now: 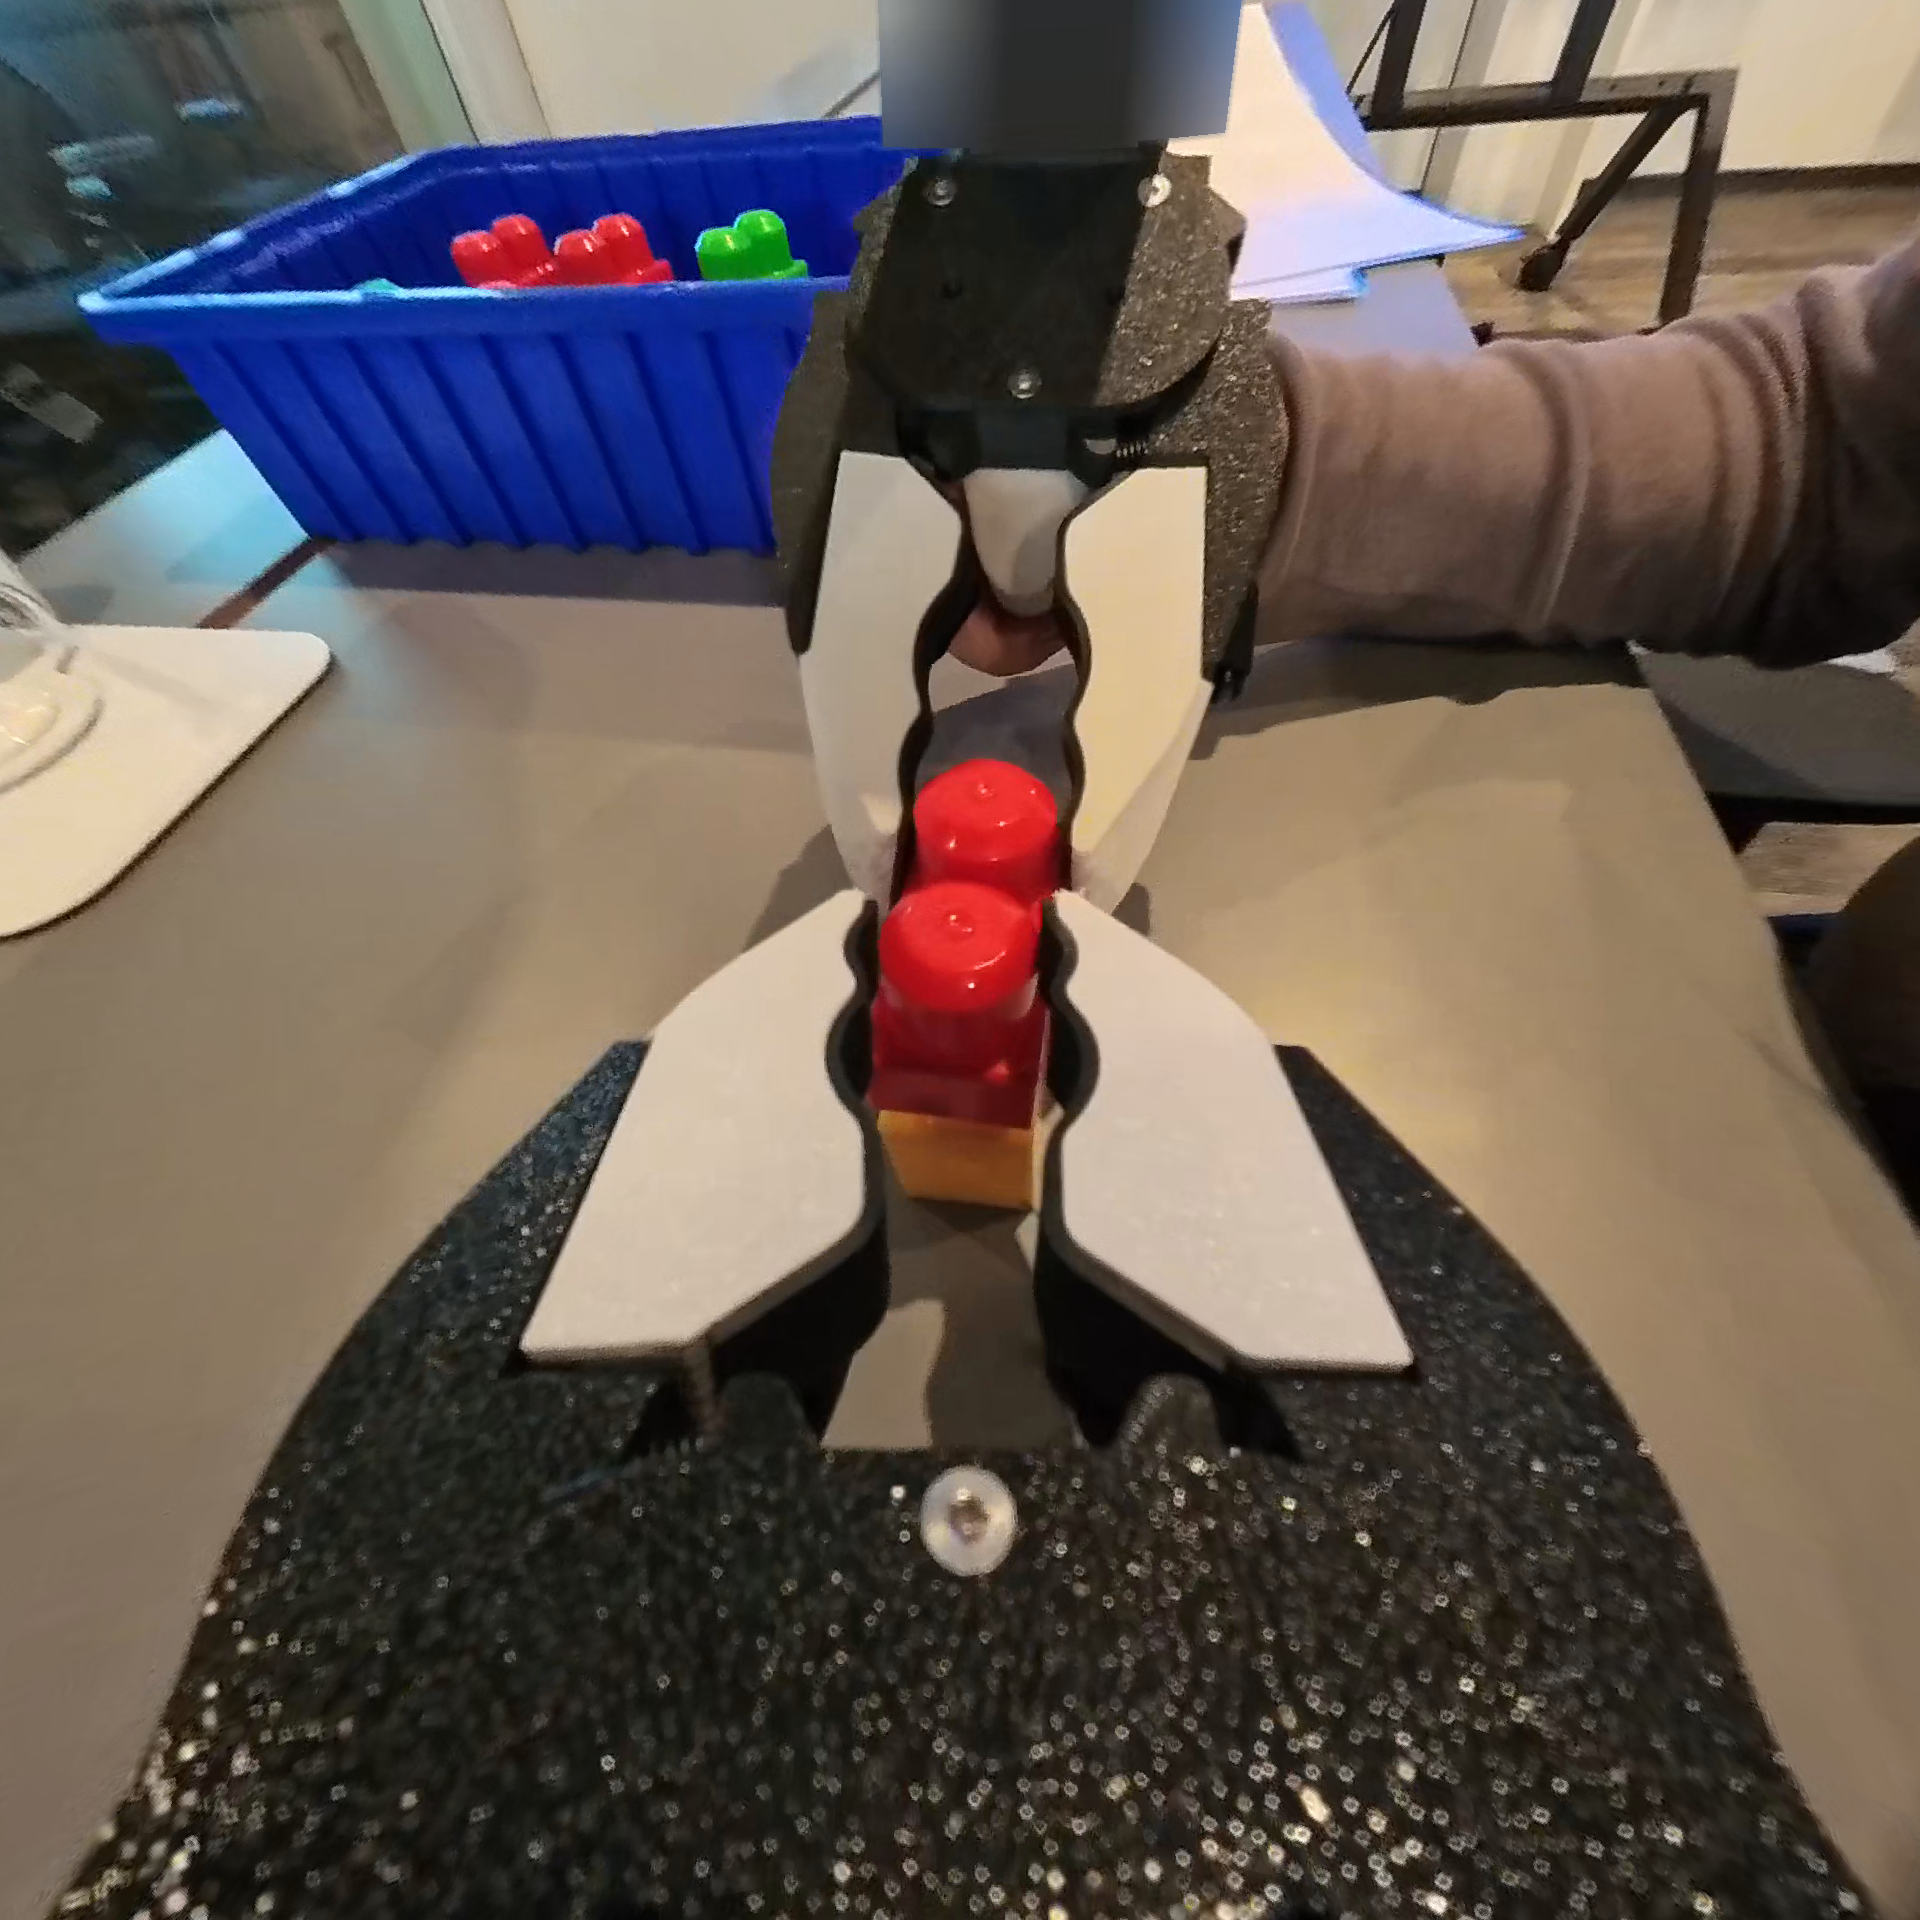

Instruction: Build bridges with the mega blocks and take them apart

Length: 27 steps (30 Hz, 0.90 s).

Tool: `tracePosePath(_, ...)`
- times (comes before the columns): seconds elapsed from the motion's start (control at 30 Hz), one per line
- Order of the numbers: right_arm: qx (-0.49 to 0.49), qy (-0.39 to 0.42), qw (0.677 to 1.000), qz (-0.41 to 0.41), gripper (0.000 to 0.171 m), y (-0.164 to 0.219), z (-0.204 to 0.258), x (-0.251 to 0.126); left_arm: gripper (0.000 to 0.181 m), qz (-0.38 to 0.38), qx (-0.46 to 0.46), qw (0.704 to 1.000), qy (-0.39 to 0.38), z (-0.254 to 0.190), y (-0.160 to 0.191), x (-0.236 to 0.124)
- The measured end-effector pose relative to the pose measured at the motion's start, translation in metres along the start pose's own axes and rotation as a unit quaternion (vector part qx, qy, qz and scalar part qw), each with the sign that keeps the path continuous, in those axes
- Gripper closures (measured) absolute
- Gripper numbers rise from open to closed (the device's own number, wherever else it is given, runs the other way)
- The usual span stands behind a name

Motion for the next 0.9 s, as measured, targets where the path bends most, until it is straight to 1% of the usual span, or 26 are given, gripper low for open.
tracePosePath(0.1,-0.007,0.005,1.000,-0.004,0.136,0.000,0.001,0.000,0.152,0.001,-0.005,1.000,0.002,0.000,0.000,0.000)
tracePosePath(0.17,-0.001,0.010,1.000,-0.019,0.127,-0.002,0.000,-0.002,0.152,0.001,-0.003,1.000,0.001,0.000,0.001,0.000)
tracePosePath(0.2,0.005,0.012,0.999,-0.032,0.127,-0.004,-0.001,-0.005,0.152,0.001,-0.003,1.000,0.001,0.000,0.001,0.000)
tracePosePath(0.3,0.021,0.009,0.998,-0.063,0.133,-0.008,-0.003,-0.010,0.152,0.001,-0.002,1.000,0.000,0.000,0.001,0.000)
tracePosePath(0.4,0.021,0.002,0.997,-0.070,0.142,-0.009,-0.001,-0.010,0.152,0.002,-0.001,1.000,-0.004,0.001,0.001,-0.001)
tracePosePath(0.6,0.030,0.003,0.997,-0.068,0.142,-0.009,-0.002,-0.008,0.152,0.000,-0.010,1.000,-0.004,0.002,0.001,-0.001)
tracePosePath(0.9,0.061,-0.009,0.996,-0.064,0.142,-0.009,-0.005,-0.008,0.152,-0.008,-0.053,0.999,0.004,0.006,0.002,-0.001)
Point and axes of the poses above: each gripper's, where its closed fingertips meet, x out along the fingers, y out of its underside, z = x × y across the jaws, the point moved 5 cm from there along -x, back along the fingers, and after that the axes turned 10 degrees about -z, right-handed, at the moved point
